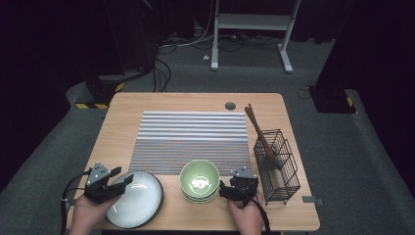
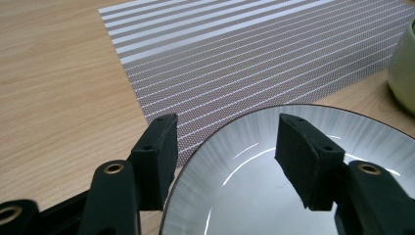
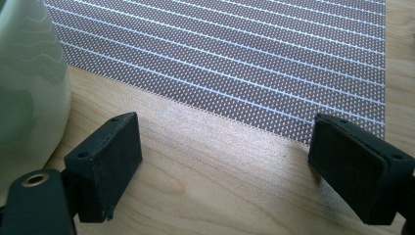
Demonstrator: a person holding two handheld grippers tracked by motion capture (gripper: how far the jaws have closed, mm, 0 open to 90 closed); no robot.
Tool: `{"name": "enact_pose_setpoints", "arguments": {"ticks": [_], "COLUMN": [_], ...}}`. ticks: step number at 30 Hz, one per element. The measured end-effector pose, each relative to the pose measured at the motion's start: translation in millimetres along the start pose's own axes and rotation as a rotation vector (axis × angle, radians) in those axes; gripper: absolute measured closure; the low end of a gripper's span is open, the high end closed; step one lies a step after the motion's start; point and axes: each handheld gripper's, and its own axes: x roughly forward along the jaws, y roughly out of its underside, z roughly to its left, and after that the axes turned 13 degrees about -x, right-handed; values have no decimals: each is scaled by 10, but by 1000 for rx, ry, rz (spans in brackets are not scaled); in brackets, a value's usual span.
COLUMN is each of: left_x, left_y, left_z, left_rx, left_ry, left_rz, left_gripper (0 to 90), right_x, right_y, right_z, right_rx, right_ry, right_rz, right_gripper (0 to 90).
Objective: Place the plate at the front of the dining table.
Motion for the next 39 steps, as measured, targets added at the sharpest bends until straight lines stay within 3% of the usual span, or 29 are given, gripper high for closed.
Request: {"name": "enact_pose_setpoints", "arguments": {"ticks": [11,23,29,31,39], "left_x": [25,40,26,16,-31], "left_y": [11,34,50,41,22], "left_z": [-3,-18,-7,7,110], "left_rx": [-3,22,24,21,-11], "left_ry": [10,-4,5,4,9], "left_rz": [12,9,16,13,8], "left_gripper": [413,395,379,370,338], "right_x": [0,-7,-37,-57,-124], "right_y": [0,7,26,34,12], "right_z": [0,-8,-9,7,36], "right_rx": [0,2,4,-15,-25], "right_ry": [0,-1,6,17,29], "right_rz": [0,-5,-20,-36,-65], "right_gripper": [119,137,242,282,318]}}
